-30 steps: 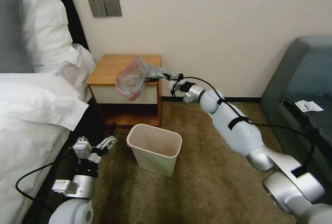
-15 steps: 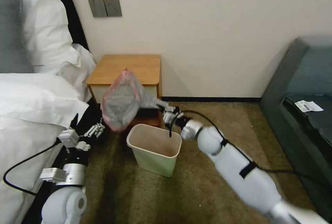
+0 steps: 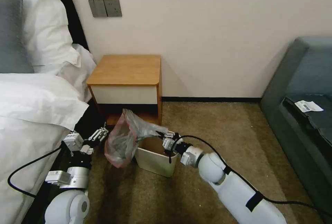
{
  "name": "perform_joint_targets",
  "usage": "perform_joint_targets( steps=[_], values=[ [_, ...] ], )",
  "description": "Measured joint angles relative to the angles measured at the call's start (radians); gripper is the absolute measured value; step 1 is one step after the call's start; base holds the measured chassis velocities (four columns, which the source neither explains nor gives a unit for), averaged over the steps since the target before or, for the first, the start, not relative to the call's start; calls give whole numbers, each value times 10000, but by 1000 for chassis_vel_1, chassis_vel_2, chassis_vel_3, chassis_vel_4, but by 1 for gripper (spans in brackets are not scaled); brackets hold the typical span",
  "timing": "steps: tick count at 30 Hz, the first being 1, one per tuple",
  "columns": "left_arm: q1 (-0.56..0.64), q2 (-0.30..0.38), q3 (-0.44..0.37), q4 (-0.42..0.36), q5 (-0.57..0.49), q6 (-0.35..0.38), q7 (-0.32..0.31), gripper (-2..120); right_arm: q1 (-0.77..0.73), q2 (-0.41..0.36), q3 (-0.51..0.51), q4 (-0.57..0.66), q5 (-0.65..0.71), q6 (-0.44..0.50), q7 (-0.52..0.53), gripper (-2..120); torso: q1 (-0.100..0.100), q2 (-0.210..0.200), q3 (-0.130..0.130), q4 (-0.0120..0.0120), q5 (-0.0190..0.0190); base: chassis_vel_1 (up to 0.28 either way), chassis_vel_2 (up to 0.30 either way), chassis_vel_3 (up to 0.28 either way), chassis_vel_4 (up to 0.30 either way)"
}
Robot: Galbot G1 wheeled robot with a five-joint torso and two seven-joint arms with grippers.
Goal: Pick up the garbage bag from the table and place it over the trash can.
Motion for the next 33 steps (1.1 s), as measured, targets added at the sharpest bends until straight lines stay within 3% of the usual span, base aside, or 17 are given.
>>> perform_joint_targets(
  steps=[13, 27, 29, 33],
  values=[
    [-90, -29, 92, 58, 256, -10, 4, 93, -49, -249, -87, 300, 600, -250, -191, 0, 0, 0, 0, 0, -1, 0, 0, 0, 0],
    [-171, 22, 117, 87, 263, 13, 5, 93, 374, -864, -54, 887, 1777, -934, -975, 46, -1, 0, 1, 0, 0, 0, 0, 0, 0],
    [-222, 24, 155, 128, 294, 31, 5, 93, 416, -1213, 132, 1019, 1843, -1024, -1470, 60, 0, 0, 1, 0, 0, 0, 0, 0, 0],
    [-245, 31, 186, 163, 306, 55, 5, 93, 381, -1652, 388, 1186, 2194, -1056, -2087, 70, 0, 0, 1, -1, 0, 0, 0, 0, 0]
  ],
)
